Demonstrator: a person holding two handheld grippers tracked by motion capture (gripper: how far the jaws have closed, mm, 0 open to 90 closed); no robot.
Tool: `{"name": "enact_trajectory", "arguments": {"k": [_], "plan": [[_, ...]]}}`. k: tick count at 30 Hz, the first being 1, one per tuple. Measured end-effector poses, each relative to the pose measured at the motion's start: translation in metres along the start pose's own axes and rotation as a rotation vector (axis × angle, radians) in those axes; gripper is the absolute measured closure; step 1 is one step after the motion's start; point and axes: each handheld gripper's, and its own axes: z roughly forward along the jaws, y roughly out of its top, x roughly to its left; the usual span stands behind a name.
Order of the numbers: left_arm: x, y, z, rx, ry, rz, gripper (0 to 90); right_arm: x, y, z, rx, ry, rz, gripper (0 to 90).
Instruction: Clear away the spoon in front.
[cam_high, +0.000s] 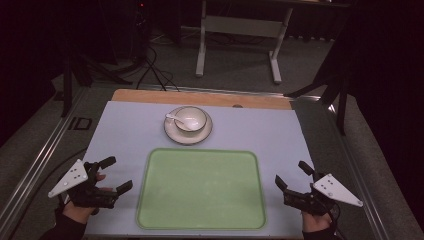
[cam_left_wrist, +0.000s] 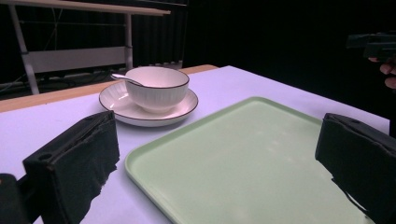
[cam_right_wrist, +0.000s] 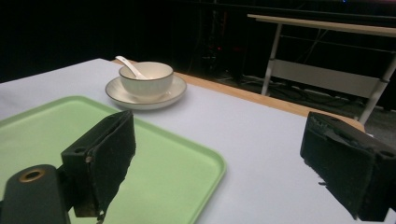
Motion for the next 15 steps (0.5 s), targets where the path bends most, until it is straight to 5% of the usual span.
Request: {"name": "enact_trajectory", "arguments": {"k": [11,15], "plan": [[-0.018,0.012,0.007,-0.013,-0.064,0.039,0.0,0.007,0.006,-0.011,-0.074,0.028,-0.004,10.2],[-0.024,0.024,0.011,-0.01,-0.096,-0.007,0.0,0.008,0.006,-0.01,-0.081,0.044,-0.024,10.2]]}}
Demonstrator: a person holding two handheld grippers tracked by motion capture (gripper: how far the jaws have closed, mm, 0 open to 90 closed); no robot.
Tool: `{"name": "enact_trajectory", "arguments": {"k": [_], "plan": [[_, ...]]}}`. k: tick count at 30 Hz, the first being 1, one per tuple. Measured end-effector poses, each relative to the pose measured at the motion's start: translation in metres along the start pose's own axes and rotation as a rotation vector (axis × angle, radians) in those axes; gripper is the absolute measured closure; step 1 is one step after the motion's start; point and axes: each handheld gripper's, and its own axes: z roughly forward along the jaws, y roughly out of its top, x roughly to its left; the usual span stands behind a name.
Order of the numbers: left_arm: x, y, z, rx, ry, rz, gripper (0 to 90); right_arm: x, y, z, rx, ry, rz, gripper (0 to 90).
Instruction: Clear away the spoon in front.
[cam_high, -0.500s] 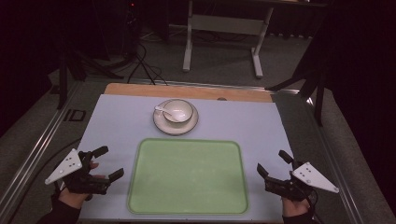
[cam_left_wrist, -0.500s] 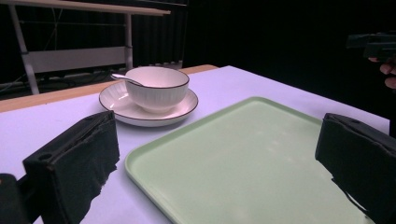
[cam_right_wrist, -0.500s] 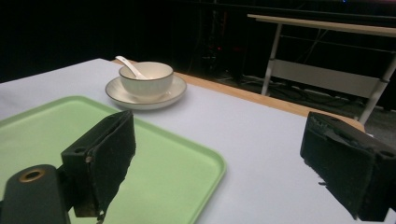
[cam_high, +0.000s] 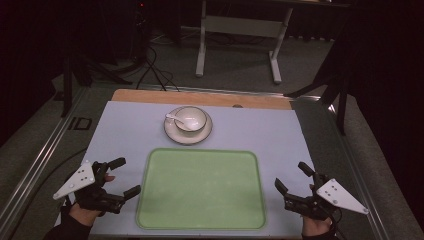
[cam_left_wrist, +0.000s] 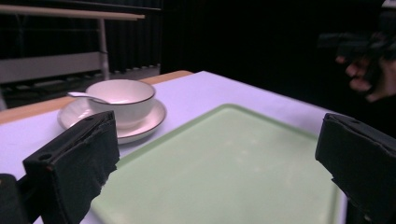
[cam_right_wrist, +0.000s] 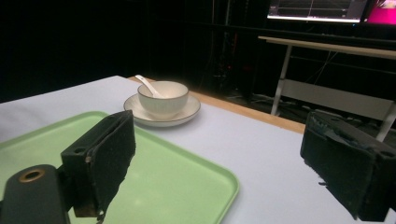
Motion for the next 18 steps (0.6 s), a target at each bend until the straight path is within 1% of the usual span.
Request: {"name": "enact_trajectory", "arguments": {"k": [1,2,4,5,7,9,10,11,13,14,15,16,17,18], "plan": [[0.0,0.003,0.001,0.004,-0.003,-0.001,0.0,0.0,0.0,0.001,-0.003,0.008,-0.005,10.2],[0.0,0.003,0.001,0.004,-0.003,-0.001,0.0,0.0,0.0,0.001,-0.003,0.008,-0.005,10.2],[0.001,0.019,0.004,0.005,-0.019,-0.021,0.0,0.001,0.001,0.002,-0.006,0.013,-0.01,10.1],[0.002,0.024,0.005,0.005,-0.026,-0.016,0.0,0.001,0.001,0.002,-0.009,0.012,-0.009,10.1],[0.005,0.033,0.009,0.001,-0.021,-0.005,0.0,0.001,0.001,0.003,-0.007,0.01,-0.005,10.2],[0.01,0.042,0.015,-0.003,-0.026,-0.022,0.0,0.001,0.001,0.003,-0.007,0.006,-0.003,10.2],[0.012,0.046,0.019,-0.008,-0.025,-0.023,0.0,0.001,0.001,0.003,-0.005,0.008,-0.003,10.2],[0.015,0.05,0.022,-0.005,-0.032,-0.027,0.0,0.001,0.001,0.003,-0.006,0.006,-0.005,10.2],[0.019,0.058,0.029,-0.006,-0.023,-0.021,0.0,0.001,0.001,0.003,-0.006,0.007,-0.003,10.2],[0.021,0.062,0.032,-0.005,-0.026,-0.023,0.0,0.001,0.001,0.003,-0.009,0.007,-0.001,10.2],[0.023,0.066,0.035,-0.003,-0.015,-0.022,0.0,0.001,0.001,0.003,-0.009,0.006,0.001,10.2],[0.025,0.069,0.038,-0.008,-0.014,-0.026,0.0,0.001,0.001,0.003,-0.009,0.006,0.004,10.2],[0.025,0.069,0.038,-0.008,-0.014,-0.026,0.0,0.0,0.001,0.003,-0.008,0.008,0.006,10.2],[0.031,0.076,0.046,-0.014,-0.003,-0.041,0.0,0.0,0.001,0.003,-0.007,0.008,0.008,10.2]]}}
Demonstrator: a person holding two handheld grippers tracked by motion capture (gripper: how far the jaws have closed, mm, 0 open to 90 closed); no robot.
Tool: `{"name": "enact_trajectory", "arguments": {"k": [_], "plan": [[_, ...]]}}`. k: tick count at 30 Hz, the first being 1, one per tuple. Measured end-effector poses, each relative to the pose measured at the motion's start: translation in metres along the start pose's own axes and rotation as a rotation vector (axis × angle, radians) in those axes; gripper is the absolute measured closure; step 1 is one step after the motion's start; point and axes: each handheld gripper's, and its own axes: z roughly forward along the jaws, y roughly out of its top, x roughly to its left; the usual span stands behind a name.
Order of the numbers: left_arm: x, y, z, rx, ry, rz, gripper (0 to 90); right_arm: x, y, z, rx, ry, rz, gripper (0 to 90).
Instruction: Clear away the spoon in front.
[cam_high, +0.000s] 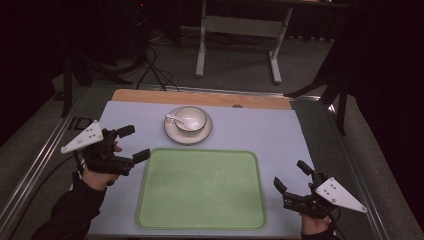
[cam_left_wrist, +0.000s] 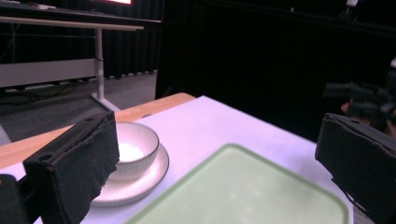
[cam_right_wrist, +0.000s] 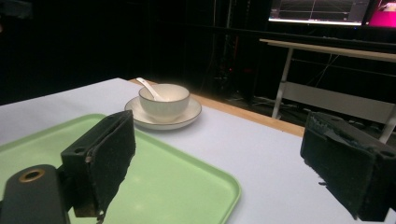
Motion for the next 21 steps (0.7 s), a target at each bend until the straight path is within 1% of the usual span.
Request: {"name": "enact_trajectory", "arguments": {"k": [1,2,4,5,6,7,9,10,11,13,14,15,16,17,18,19,20,21], "plan": [[0.0,0.0,0.0,0.0,0.0,0.0,0.0,0.0,0.0,0.0,0.0,0.0,0.0,10.2],[0.005,0.004,0.006,0.0,0.013,-0.005,0.0,0.0,0.0,0.0,0.004,0.001,-0.001,10.2],[0.011,0.008,0.013,-0.006,0.007,-0.028,0.0,0.001,0.0,0.001,0.003,0.004,-0.002,10.2],[0.013,0.01,0.017,-0.011,0.017,-0.033,0.0,0.001,0.0,0.001,0.002,0.007,-0.003,10.2],[0.013,0.01,0.017,-0.011,0.017,-0.033,0.7,0.001,0.0,0.001,0.001,0.008,-0.001,10.2],[0.017,0.013,0.024,-0.018,0.021,-0.045,0.9,0.001,0.0,0.001,-0.001,0.008,0.001,10.2],[0.021,0.015,0.032,-0.023,0.023,-0.056,1.1,0.001,0.0,0.001,-0.003,0.012,0.01,10.2],[0.023,0.016,0.037,-0.024,0.036,-0.061,1.3,0.001,0.0,0.001,-0.003,0.012,0.011,10.2],[0.025,0.017,0.042,-0.026,0.027,-0.077,1.3,0.001,0.0,0.001,0.0,0.012,0.007,10.2],[0.029,0.018,0.051,-0.027,0.044,-0.094,1.8,0.0,0.0,0.001,0.003,0.016,0.011,10.2],[0.031,0.018,0.056,-0.028,0.036,-0.109,2.7,0.0,0.0,0.001,0.003,0.018,0.012,10.2],[0.033,0.017,0.061,-0.031,0.052,-0.121,3.7,0.0,-0.001,0.002,0.005,0.019,0.011,10.2],[0.033,0.017,0.061,-0.031,0.052,-0.121,5.1,0.0,-0.001,0.002,0.005,0.019,0.011,10.2],[0.038,0.015,0.071,-0.039,0.056,-0.161,6.7,0.0,-0.001,0.002,0.005,0.023,0.012,10.2],[0.04,0.014,0.075,-0.04,0.065,-0.18,7.4,0.0,-0.001,0.001,0.004,0.022,0.012,10.2],[0.044,0.01,0.081,-0.043,0.064,-0.213,9.5,0.0,-0.001,0.001,0.004,0.023,0.011,10.2],[0.046,0.008,0.084,-0.046,0.075,-0.227,10.4,0.0,-0.001,0.001,0.005,0.026,0.013,10.2],[0.049,0.005,0.088,-0.046,0.088,-0.251,11.4,0.0,-0.001,0.002,0.004,0.027,0.015,10.2]]}}
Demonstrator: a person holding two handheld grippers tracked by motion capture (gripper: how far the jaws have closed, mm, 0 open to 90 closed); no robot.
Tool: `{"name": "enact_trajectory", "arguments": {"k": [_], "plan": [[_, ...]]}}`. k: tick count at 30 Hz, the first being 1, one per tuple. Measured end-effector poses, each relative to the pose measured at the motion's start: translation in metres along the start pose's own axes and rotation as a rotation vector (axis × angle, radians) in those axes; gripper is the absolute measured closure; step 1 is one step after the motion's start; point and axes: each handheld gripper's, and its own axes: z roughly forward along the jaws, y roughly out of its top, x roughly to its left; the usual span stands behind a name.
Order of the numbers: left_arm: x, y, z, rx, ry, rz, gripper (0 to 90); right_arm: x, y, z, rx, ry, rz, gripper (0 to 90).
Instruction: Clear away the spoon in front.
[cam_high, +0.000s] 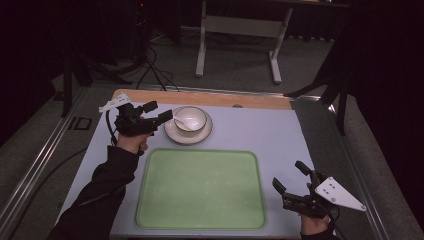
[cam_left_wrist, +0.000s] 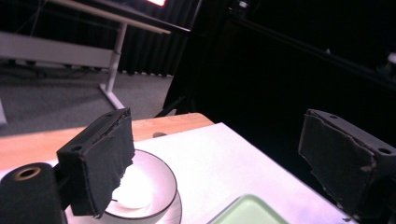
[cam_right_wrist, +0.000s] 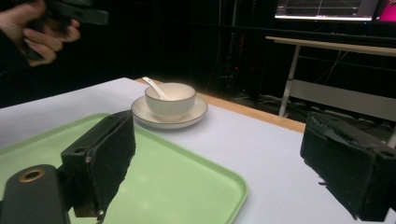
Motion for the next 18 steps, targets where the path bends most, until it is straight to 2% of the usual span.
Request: {"name": "enact_trajectory", "arguments": {"k": [4,5,6,9,11,12,13,14,17,18], "plan": [[0.016,-0.015,0.015,-0.02,0.035,-0.113,15.8,-0.001,-0.001,0.001,0.003,0.007,0.011,10.2],[0.016,-0.015,0.015,-0.02,0.035,-0.113,16.9,-0.001,-0.001,0.001,0.003,0.007,0.011,10.2],[0.025,-0.023,0.02,-0.036,0.069,-0.169,17.9,-0.001,-0.001,0.0,0.003,0.008,0.011,10.2],[0.041,-0.034,0.027,-0.052,0.095,-0.288,21.5,-0.001,-0.001,0.0,0.004,0.008,0.012,10.2],[0.043,-0.037,0.029,-0.051,0.107,-0.303,22.1,-0.001,-0.001,0.0,0.004,0.008,0.011,10.2],[0.048,-0.041,0.032,-0.036,0.125,-0.334,22.1,-0.001,-0.001,0.0,0.004,0.009,0.011,10.2],[0.052,-0.046,0.036,-0.023,0.166,-0.361,24.3,-0.001,-0.001,0.0,0.004,0.009,0.01,10.2],[0.052,-0.046,0.036,-0.023,0.166,-0.361,25.7,-0.001,-0.001,0.0,0.003,0.01,0.009,10.2],[0.059,-0.055,0.039,-0.023,0.199,-0.421,29.1,-0.001,-0.001,-0.001,0.004,0.012,0.009,10.2],[0.062,-0.059,0.04,-0.026,0.195,-0.446,29.8,-0.001,-0.001,-0.001,0.004,0.012,0.009,10.2]]}}
